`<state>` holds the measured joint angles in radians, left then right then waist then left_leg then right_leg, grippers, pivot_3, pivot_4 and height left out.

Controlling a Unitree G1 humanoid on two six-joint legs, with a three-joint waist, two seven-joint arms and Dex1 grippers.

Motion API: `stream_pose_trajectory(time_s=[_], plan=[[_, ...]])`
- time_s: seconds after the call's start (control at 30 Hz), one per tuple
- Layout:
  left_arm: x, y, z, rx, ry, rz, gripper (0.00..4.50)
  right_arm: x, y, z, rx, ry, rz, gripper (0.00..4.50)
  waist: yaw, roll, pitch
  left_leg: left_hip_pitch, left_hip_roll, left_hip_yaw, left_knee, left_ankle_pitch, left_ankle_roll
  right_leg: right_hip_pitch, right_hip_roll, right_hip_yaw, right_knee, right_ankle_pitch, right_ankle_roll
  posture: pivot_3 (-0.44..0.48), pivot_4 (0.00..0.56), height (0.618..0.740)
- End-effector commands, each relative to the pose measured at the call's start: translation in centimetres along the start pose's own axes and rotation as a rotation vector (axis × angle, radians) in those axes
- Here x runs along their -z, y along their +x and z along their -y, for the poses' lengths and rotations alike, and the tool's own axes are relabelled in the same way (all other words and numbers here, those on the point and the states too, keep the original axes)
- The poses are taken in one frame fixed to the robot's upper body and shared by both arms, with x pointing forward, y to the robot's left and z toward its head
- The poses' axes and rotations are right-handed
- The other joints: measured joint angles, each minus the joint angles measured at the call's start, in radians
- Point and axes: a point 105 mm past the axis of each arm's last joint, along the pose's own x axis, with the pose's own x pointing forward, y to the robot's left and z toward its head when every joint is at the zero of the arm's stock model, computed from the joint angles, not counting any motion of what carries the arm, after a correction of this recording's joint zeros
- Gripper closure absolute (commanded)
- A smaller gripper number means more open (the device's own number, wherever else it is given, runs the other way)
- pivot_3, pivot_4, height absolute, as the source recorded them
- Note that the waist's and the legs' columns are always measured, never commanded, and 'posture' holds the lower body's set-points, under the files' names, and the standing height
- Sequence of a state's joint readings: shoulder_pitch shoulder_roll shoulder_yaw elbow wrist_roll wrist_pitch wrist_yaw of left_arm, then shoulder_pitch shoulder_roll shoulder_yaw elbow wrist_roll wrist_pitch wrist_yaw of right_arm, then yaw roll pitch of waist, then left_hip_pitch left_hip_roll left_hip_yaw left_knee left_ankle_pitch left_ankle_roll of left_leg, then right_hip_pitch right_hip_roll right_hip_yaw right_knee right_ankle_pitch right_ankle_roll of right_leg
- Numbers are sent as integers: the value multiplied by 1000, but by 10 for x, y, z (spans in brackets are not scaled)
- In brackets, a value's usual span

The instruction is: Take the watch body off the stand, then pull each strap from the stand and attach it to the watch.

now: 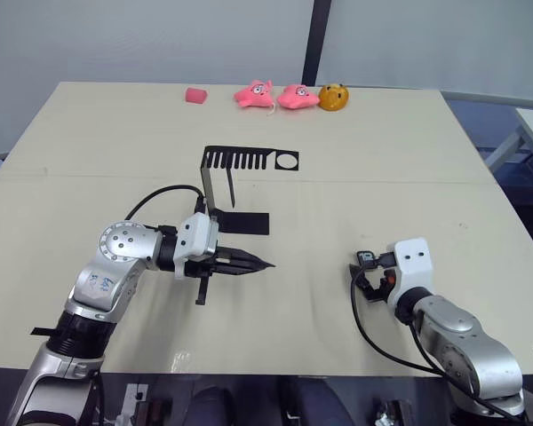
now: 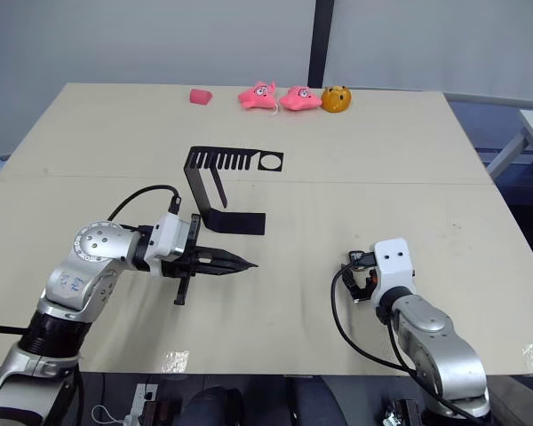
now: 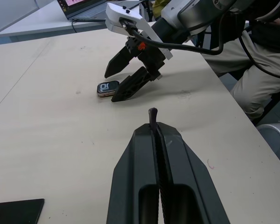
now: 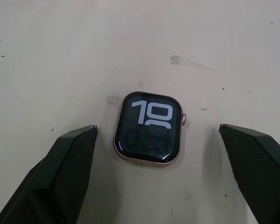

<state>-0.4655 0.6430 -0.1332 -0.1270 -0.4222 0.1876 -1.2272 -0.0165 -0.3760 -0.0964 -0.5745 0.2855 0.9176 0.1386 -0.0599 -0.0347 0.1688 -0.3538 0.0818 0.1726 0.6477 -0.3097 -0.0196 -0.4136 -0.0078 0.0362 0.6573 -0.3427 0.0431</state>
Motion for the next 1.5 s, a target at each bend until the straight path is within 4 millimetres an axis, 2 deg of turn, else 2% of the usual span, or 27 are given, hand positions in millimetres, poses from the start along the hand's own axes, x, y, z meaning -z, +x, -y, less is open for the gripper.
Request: stream_pose_trajectory(time_s=[0.03,0.07,0.2,0.23,0.37,0.53,0.63,0.7,0.8,0.97,1.17,1.33,1.5], plan=[[-5,-5,-2,-10,31,-8,4500,2,0,3,33,5,-3,570,0,0,0,0,0,0,0,0,0,0,0,0,0,0,0,0,150,740],[-5,-5,-2,-11,31,-7,4500,2,-1,3,31,9,-4,909,1,0,0,0,0,0,0,0,0,0,0,0,0,0,0,0,150,740],[-5,-5,-3,-11,29,-7,4500,5,-2,0,19,29,-9,2790,2,0,0,0,0,0,0,0,0,0,0,0,0,0,0,0,150,740],[-4,-5,-3,-11,29,-8,4500,4,-2,-1,15,32,-5,3015,2,0,0,0,0,0,0,0,0,0,0,0,0,0,0,0,150,740],[-4,-6,-3,-15,26,-9,4500,0,-2,-2,1,46,18,3009,2,0,0,0,0,0,0,0,0,0,0,0,0,0,0,0,150,740],[-7,-9,-6,-39,38,9,4500,-20,-8,-1,-73,42,81,3009,1,0,0,0,0,0,0,0,0,0,0,0,0,0,0,0,150,740],[-17,-22,-10,-46,86,52,4500,-41,-20,-16,-272,85,119,3009,-1,0,0,0,0,0,0,0,0,0,0,0,0,0,0,0,150,740],[-18,-34,-13,-42,149,22,4500,-52,-30,-35,-472,153,100,3009,-2,0,0,0,0,0,0,0,0,0,0,0,0,0,0,0,150,740],[-19,-45,-17,-34,241,-27,4500,-56,-42,-55,-705,238,21,3009,0,0,0,0,1,-1,0,0,0,0,1,0,2,0,-1,0,150,740],[-29,-49,-25,-6,394,-71,4500,-63,-47,-87,-1029,468,-88,3009,3,0,1,-1,0,-1,1,-1,2,0,-1,-1,0,0,-1,0,150,740],[-36,-44,-25,38,451,-92,4500,-75,-44,-104,-1187,628,-127,3009,0,0,1,-7,0,-1,0,-1,3,-5,-1,-1,-2,0,0,0,150,740],[-39,-36,-23,65,461,-84,4500,-76,-41,-111,-1204,710,-165,3009,-6,0,1,-18,1,0,5,0,3,-17,-1,0,4,0,0,0,150,740],[-40,-29,-21,87,467,-82,4500,-77,-43,-115,-1200,748,-182,3009,-18,0,1,-18,1,-1,6,0,3,-16,-1,0,4,1,1,0,150,740]])
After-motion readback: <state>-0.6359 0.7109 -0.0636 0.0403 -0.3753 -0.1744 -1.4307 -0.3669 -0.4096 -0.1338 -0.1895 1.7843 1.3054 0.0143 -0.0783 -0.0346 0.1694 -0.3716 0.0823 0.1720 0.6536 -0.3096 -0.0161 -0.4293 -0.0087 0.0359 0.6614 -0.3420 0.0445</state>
